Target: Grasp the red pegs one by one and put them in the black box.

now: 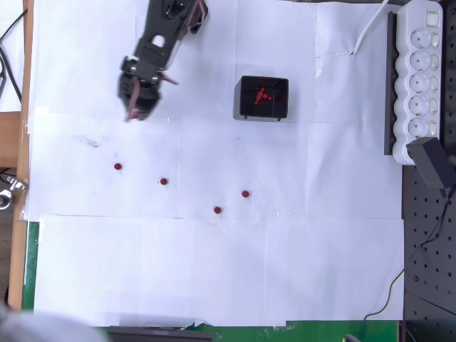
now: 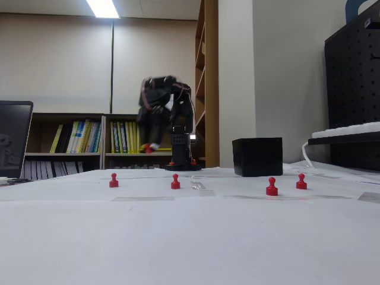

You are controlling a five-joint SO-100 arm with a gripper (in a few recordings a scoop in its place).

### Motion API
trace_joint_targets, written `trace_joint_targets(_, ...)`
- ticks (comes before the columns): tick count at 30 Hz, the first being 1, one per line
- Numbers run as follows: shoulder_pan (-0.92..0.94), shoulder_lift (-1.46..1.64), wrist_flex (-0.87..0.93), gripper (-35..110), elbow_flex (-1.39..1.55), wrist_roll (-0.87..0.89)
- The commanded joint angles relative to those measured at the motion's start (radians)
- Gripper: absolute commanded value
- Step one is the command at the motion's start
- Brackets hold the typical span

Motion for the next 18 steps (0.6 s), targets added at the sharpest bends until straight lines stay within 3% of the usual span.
trace_joint_targets(1, -0.308, -0.071, 0.265, 0, 0.252, -0.17)
trace_joint_targets(8, -0.759, 0.066, 0.212, 0, 0.379, -0.425)
trace_joint_targets(18, -0.933, 0.397, 0.014, 0, 0.515, -0.572)
